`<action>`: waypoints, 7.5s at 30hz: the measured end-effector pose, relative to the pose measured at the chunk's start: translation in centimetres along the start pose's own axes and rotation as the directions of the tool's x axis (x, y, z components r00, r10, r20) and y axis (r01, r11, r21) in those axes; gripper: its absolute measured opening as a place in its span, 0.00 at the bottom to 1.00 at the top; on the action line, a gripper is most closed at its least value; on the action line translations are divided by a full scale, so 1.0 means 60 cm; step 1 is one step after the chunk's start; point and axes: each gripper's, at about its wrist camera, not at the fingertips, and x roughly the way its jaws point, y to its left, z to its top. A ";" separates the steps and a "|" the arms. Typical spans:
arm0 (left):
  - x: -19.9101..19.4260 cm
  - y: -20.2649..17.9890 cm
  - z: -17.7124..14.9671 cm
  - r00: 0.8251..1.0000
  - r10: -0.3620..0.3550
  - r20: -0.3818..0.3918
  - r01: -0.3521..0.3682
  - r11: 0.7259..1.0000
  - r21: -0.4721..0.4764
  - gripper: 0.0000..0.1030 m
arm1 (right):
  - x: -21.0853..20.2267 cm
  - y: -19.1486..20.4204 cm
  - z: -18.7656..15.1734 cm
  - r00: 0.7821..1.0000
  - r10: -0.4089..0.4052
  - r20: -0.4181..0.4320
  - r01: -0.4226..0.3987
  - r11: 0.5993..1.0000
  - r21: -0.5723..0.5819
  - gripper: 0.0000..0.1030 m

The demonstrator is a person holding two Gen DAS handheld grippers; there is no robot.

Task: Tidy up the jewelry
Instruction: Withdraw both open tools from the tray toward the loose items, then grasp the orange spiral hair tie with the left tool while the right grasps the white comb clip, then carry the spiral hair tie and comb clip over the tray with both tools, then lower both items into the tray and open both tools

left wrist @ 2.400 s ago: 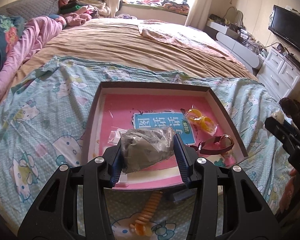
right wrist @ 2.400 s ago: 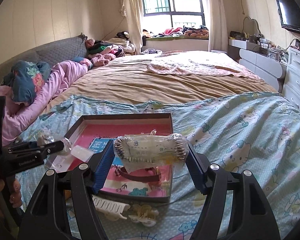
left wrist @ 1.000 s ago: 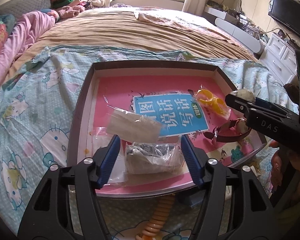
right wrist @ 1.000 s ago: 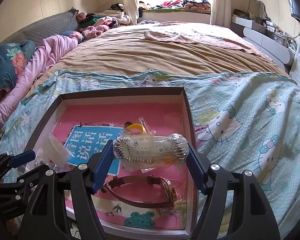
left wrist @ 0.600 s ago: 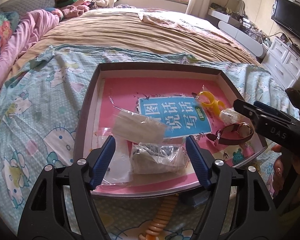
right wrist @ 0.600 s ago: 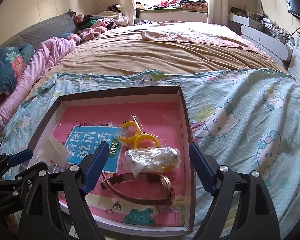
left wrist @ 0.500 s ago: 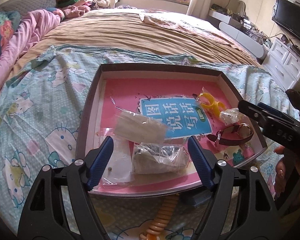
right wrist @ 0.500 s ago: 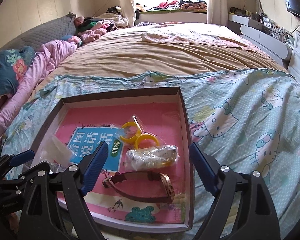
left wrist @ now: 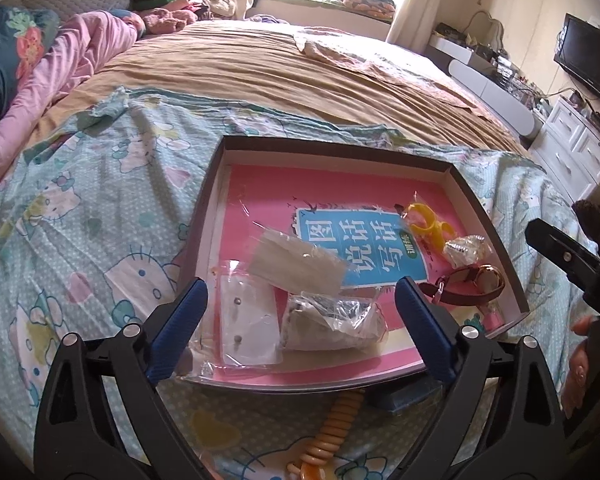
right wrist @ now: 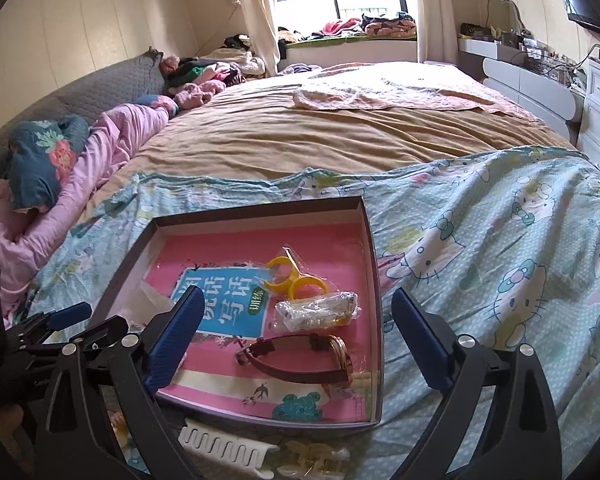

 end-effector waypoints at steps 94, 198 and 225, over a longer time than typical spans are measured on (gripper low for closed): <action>-0.050 -0.029 -0.132 0.986 0.107 -0.131 -0.094 0.990 0.101 0.91 | -0.133 -0.012 -0.141 0.993 0.078 -0.085 -0.088 0.989 -0.123 0.95; -0.045 -0.071 0.041 0.996 -0.085 0.030 0.083 0.994 0.073 0.11 | -0.096 0.000 0.019 0.990 0.033 0.135 -0.019 0.994 -0.103 0.71; 0.056 -0.086 0.019 0.981 -0.175 -0.082 0.182 0.979 0.095 0.11 | 0.023 -0.013 0.023 0.999 -0.017 0.031 0.021 0.994 -0.109 0.71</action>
